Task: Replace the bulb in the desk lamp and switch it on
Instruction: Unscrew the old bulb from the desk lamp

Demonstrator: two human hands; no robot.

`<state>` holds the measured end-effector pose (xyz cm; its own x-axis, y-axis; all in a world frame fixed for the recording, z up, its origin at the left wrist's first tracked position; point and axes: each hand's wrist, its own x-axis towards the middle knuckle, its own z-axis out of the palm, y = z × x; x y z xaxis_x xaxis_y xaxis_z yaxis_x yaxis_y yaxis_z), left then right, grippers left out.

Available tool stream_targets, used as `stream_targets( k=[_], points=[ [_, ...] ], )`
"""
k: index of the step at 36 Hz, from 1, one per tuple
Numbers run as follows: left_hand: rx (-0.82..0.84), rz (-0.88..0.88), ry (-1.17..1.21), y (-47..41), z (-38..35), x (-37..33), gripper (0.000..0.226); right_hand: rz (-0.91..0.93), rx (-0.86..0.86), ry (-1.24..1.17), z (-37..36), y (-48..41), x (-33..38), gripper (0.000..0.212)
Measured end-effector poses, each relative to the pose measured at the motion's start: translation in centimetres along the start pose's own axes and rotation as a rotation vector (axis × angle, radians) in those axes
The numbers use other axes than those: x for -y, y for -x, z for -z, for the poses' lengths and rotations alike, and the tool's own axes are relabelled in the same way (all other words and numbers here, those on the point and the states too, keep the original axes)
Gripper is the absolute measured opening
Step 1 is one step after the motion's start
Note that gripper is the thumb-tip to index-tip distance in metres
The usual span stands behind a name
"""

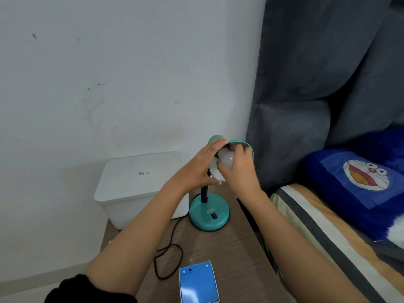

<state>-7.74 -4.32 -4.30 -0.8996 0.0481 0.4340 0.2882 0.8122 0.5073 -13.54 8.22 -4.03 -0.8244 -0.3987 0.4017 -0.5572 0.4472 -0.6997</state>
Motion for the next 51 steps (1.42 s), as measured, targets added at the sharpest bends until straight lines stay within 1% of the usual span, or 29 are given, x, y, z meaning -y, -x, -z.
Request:
stream_targets(
  k=[4,7,9,11,17,20,22,24,26,28,30,32,34,38,40,45,51],
  points=[
    [-0.015,-0.003,-0.001,-0.1,-0.1,0.2,0.104,-0.179,0.046,0.02,0.1,0.1,-0.1,0.052],
    [-0.016,0.001,0.003,-0.1,-0.1,0.1,0.104,-0.179,0.063,-0.014,0.2,0.1,-0.2,0.05],
    [-0.016,-0.002,0.005,-0.1,0.0,0.1,0.103,-0.13,0.061,-0.018,0.2,0.2,-0.3,0.052],
    [-0.011,0.004,0.008,0.0,0.0,0.1,0.103,-0.049,0.065,0.033,0.1,0.4,-0.6,0.057],
    [-0.025,-0.002,0.005,0.2,0.0,-0.1,0.099,0.18,0.053,0.368,0.2,0.7,-1.1,0.061],
    [-0.025,-0.012,-0.002,0.2,0.0,-0.1,0.098,0.277,0.003,0.432,0.0,0.8,-1.6,0.066],
    [-0.021,-0.017,0.002,0.1,0.0,-0.2,0.096,0.265,-0.02,0.381,-0.3,1.0,-1.9,0.065],
    [-0.023,-0.012,0.013,0.1,-0.1,-0.1,0.096,0.224,-0.022,0.285,-0.7,1.1,-1.9,0.056],
    [-0.022,-0.002,0.018,0.0,-0.1,0.0,0.097,0.177,-0.033,0.129,-0.8,1.1,-1.5,0.047],
    [-0.016,0.009,0.021,0.0,0.0,0.0,0.099,0.072,-0.015,-0.086,-0.6,1.1,-0.8,0.048],
    [-0.017,0.009,0.019,-0.1,0.0,0.0,0.1,-0.023,0.018,-0.19,-0.2,0.8,-0.4,0.047],
    [-0.012,0.003,0.013,-0.1,0.0,0.1,0.101,-0.047,0.013,-0.219,0.1,0.6,-0.3,0.045],
    [0.0,0.004,0.007,-0.1,0.0,0.1,0.103,0.006,-0.003,-0.184,0.2,0.6,-0.3,0.046],
    [-0.002,0.014,0.022,-0.1,0.2,0.0,0.1,0.169,0.006,0.106,-0.1,1.1,-0.7,0.051],
    [-0.011,0.008,0.026,0.0,0.3,-0.1,0.099,0.206,-0.035,0.148,-0.2,1.4,-1.0,0.052],
    [-0.012,0.015,0.032,0.1,0.3,-0.4,0.098,0.145,-0.095,-0.029,0.7,1.8,-1.9,0.049],
    [0.014,0.08,-0.043,0.5,0.3,-0.8,0.104,0.033,-0.102,-0.187,2.2,3.5,-2.0,0.05]
  ],
)
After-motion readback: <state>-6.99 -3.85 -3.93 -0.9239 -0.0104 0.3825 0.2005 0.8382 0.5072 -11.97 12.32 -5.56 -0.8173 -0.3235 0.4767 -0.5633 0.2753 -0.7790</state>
